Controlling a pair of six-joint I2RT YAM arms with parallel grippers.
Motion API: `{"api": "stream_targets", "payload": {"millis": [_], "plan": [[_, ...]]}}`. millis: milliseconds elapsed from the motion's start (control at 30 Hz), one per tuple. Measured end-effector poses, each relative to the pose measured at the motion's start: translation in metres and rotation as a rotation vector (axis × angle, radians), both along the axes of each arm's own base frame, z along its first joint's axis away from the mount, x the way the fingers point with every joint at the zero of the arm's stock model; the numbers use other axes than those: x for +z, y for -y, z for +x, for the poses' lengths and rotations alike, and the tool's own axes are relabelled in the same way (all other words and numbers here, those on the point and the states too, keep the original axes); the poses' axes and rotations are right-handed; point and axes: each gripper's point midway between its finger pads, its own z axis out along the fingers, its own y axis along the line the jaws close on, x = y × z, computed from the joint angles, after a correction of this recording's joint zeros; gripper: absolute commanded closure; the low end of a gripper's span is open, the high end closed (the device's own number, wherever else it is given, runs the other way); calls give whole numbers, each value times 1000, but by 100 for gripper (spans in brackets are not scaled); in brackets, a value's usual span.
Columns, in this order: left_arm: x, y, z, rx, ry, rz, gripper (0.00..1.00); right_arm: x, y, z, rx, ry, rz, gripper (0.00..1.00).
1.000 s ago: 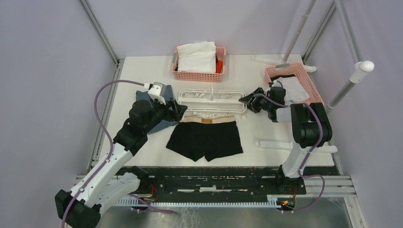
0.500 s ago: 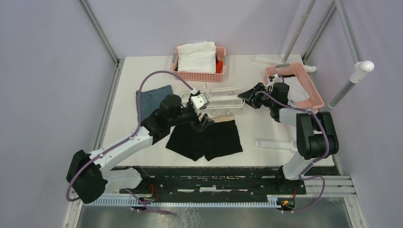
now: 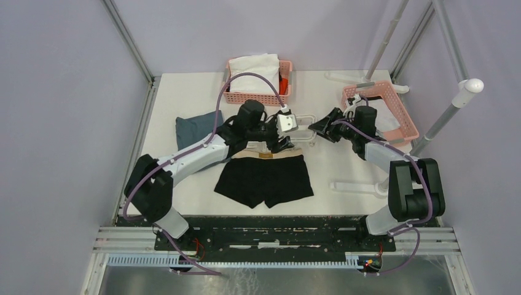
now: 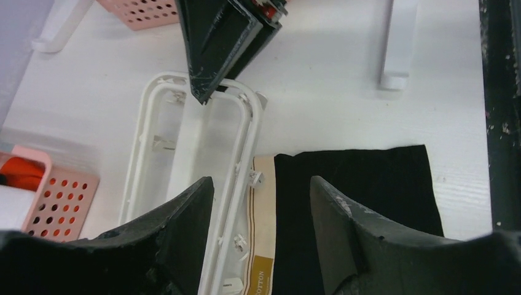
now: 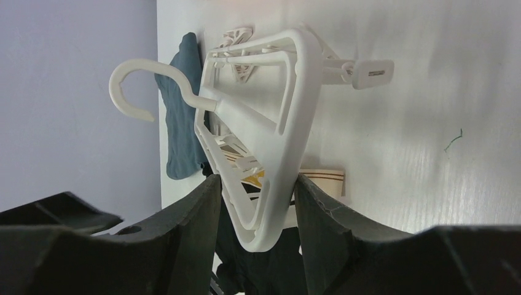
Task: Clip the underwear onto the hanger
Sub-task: Open the clamp at the hanger.
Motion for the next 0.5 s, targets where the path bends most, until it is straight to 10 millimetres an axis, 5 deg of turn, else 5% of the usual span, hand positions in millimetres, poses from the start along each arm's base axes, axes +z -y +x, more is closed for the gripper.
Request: {"api": "stream_targets", "payload": {"millis": [267,500], "plan": [[-48,11,5,-96,-44,122,36,8,-1,-9,24,20,-30,45],[-71,10,7,-141,-45,205,33,11,-2,-18,50,29,-62,44]]}}
